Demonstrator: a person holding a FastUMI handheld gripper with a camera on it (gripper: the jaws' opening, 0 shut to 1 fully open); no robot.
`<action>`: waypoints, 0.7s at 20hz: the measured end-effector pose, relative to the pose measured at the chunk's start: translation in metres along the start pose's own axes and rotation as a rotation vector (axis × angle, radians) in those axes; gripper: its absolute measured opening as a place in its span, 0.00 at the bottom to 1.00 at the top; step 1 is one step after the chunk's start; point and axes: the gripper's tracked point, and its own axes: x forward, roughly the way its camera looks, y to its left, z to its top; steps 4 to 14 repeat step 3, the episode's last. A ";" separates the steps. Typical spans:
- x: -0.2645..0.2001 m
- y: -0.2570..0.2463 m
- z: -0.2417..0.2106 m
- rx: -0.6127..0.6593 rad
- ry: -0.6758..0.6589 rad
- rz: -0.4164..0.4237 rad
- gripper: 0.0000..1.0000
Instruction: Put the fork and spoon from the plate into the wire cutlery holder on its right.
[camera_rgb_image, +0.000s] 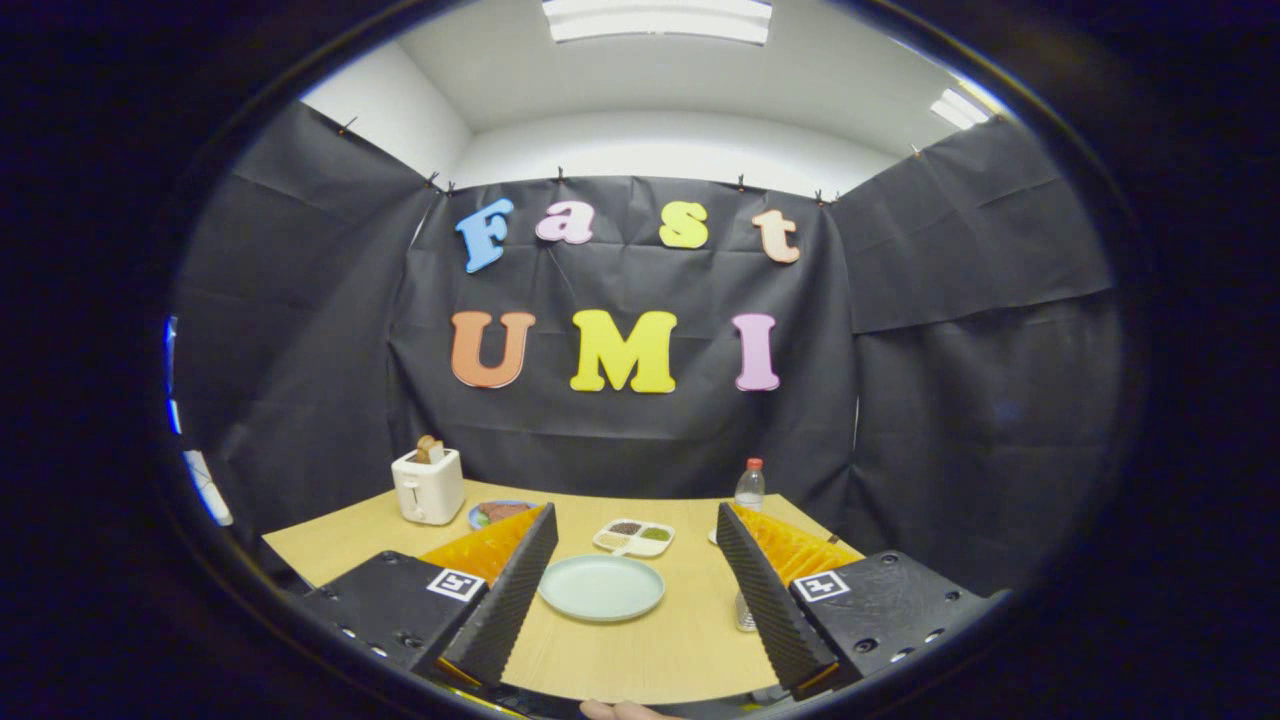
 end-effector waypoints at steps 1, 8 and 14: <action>-0.001 0.003 0.001 -0.001 -0.007 0.006 0.95; -0.001 0.004 -0.001 -0.002 -0.011 0.006 0.95; -0.001 0.004 -0.001 -0.002 -0.011 0.006 0.95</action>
